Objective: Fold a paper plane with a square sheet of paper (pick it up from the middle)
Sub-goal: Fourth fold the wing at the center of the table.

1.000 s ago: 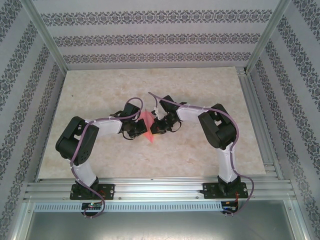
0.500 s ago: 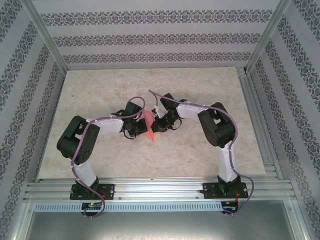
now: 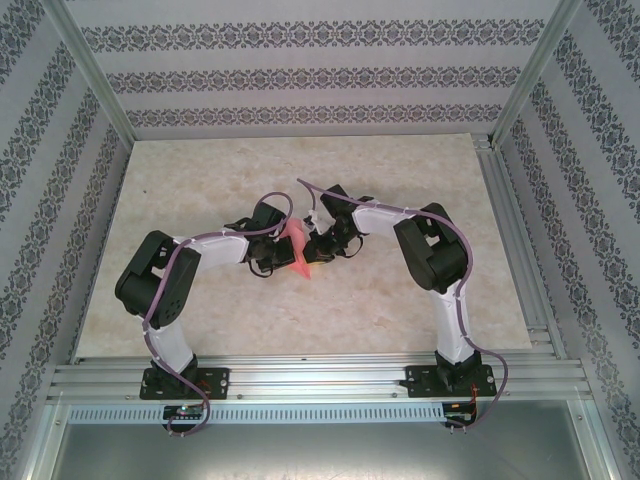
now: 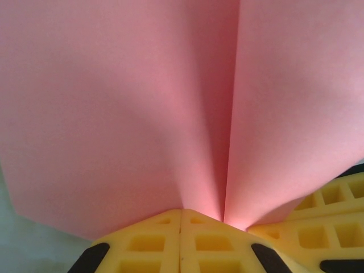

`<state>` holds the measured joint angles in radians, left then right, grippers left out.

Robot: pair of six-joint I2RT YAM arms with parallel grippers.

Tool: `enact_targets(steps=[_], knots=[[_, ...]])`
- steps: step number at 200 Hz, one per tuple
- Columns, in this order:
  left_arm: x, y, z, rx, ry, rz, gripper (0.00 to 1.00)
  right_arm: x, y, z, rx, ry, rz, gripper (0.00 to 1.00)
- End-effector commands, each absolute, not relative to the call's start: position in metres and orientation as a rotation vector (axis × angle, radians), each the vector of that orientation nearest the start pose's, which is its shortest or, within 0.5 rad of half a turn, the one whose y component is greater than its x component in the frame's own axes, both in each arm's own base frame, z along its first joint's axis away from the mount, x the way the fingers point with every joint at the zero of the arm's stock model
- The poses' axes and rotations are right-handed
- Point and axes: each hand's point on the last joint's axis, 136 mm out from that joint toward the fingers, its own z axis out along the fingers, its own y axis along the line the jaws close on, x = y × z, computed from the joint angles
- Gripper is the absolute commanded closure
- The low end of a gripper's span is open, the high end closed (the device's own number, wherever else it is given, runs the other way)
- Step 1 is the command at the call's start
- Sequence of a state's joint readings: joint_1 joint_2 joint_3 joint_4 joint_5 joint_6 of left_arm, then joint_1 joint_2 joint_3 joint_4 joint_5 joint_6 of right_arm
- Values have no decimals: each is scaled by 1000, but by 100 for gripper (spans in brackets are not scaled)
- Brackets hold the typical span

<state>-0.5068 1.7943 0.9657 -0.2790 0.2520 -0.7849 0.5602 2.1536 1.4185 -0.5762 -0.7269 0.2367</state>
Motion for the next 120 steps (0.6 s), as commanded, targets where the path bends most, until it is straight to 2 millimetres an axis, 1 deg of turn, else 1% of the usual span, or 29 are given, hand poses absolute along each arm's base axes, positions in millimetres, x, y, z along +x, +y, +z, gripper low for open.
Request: enact_targets(steps=[1,17,58,85,101,120], knots=[[299,-198,-23,-324,2961,-427,92,324,328,14,-635,2870,1161,92],[300,-199,-22,-320,2958,-433,92,325,324,6,-630,2890,1124,92],[301,-198,-18,-313,2947,-421,91,322,318,-1,-664,2904,1117,92],[301,-199,-17,-306,2946,-429,91,321,319,-1,-663,2895,1143,92],[304,-201,-11,-302,2926,-450,90,322,319,-2,-657,2894,1139,92],[309,-204,5,-306,2877,-492,87,322,319,-2,-652,2894,1136,92]])
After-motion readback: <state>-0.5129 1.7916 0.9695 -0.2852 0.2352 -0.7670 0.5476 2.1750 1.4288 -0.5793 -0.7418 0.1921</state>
